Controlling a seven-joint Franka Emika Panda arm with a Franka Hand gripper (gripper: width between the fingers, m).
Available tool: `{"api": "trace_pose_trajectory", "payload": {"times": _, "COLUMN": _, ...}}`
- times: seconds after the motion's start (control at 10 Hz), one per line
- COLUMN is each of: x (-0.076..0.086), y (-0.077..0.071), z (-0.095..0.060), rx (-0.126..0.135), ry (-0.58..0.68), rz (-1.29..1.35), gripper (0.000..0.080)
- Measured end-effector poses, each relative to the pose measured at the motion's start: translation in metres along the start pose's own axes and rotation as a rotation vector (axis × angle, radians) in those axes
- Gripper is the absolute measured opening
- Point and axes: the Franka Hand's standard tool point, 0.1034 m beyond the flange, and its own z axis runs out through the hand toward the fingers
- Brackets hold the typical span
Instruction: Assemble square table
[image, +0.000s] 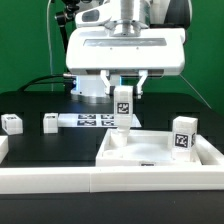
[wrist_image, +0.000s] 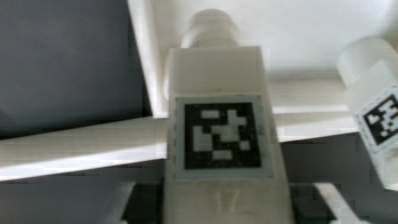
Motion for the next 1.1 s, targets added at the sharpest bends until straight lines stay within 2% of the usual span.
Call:
{"api": "trace_pose_trajectory", "payload": {"times": 0.3, "x": -0.002, "y": 0.000, "z": 0.003, "rx": -0.002, "ry": -0.004, "rz": -0.001, "gripper": 0.0290}}
{"api": "trace_pose_trajectory", "payload": {"times": 0.4, "x": 0.003, "y": 0.003, "z": 0.005, "rx": -0.004, "ry": -0.002, "rz": 0.000, "gripper": 0.0290}}
{"api": "trace_pose_trajectory", "payload": {"times": 0.7, "x": 0.032, "y": 0.024, "z": 0.011, "rx": -0.015, "ry": 0.001, "rz": -0.014, "gripper": 0.0290}}
{"api": "trace_pose_trajectory", "payload": {"times": 1.1, "x": 0.033, "y": 0.023, "z": 0.012, "rx": -0.014, "ry": 0.001, "rz": -0.012, "gripper": 0.0290}}
